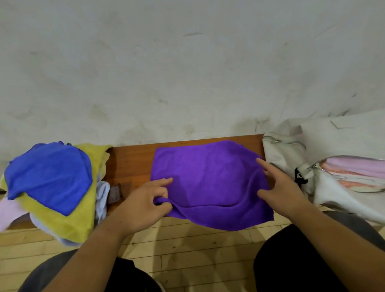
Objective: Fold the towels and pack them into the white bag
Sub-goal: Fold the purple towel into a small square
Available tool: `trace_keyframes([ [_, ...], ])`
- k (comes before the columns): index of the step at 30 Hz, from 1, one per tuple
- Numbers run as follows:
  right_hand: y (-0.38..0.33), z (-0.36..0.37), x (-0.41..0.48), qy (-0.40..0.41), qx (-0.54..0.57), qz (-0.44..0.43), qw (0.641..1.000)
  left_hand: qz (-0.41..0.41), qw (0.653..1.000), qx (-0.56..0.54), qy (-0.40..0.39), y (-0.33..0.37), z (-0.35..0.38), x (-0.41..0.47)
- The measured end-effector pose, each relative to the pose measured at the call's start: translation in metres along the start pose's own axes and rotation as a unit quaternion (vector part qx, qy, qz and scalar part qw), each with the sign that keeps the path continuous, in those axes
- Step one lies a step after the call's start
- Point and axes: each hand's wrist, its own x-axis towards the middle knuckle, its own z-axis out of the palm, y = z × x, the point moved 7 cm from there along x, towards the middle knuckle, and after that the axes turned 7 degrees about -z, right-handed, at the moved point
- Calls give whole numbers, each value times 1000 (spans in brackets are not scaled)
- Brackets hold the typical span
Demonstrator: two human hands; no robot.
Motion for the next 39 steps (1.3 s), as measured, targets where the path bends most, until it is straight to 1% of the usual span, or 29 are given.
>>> trace_keyframes([
  [2, -8, 9, 6, -18, -85, -29, 996, -3, 1000, 11, 3, 2, 4, 9],
  [4, -13, 26, 15, -54, -170, -83, 980, -12, 1000, 20, 4, 4, 7, 16],
  [5, -16, 33, 20, -65, -197, -105, 973, -18, 999, 28, 6, 3, 9, 20],
  [6, -18, 35, 25, -58, -220, -112, 967, -27, 999, 37, 4, 1, 10, 22],
  [7, -22, 31, 32, -27, -245, -108, 963, -37, 998, 46, 0, -2, 11, 25],
  [9, -30, 16, 45, 72, -304, -96, 945, -53, 997, 61, -2, -8, 11, 26],
  [10, -34, 13, 52, 92, -321, -97, 938, -56, 996, 66, 3, -10, 10, 27],
  [11, -34, 16, 60, 76, -329, -96, 936, -57, 996, 70, 8, -12, 8, 27],
  [13, -28, 36, 75, -21, -345, -86, 934, -59, 995, 78, 16, -14, 6, 26],
  [14, -23, 49, 79, -68, -364, -78, 926, -62, 995, 81, 18, -15, 6, 26],
  [15, -20, 60, 79, -96, -379, -79, 917, -65, 994, 82, 22, -17, 5, 26],
  [17, -23, 76, 77, -100, -387, -104, 911, -72, 994, 80, 26, -20, 4, 27],
  [20, -41, 90, 68, -71, -352, -173, 917, -75, 994, 70, 22, -21, 3, 29],
  [22, -47, 95, 65, -68, -292, -196, 934, -80, 995, 64, 17, -23, 2, 31],
  [24, -48, 96, 63, -78, -227, -188, 952, -84, 995, 59, 13, -25, 2, 32],
  [25, -48, 96, 61, -82, -216, -187, 955, -86, 994, 59, 13, -25, 2, 33],
  [28, -45, 92, 58, -70, -288, -198, 934, -94, 994, 60, 15, -26, 3, 35],
  [30, -39, 87, 59, -61, -317, -172, 931, -103, 993, 59, 16, -27, 3, 36],
  [35, -9, 62, 76, -64, -286, -41, 955, -133, 988, 70, 26, -32, 0, 34],
  [37, -1, 55, 84, -68, -279, -28, 957, -143, 987, 72, 25, -34, -1, 33],
  [39, 2, 55, 87, -78, -286, -34, 955, -147, 986, 74, 22, -35, -1, 32],
])
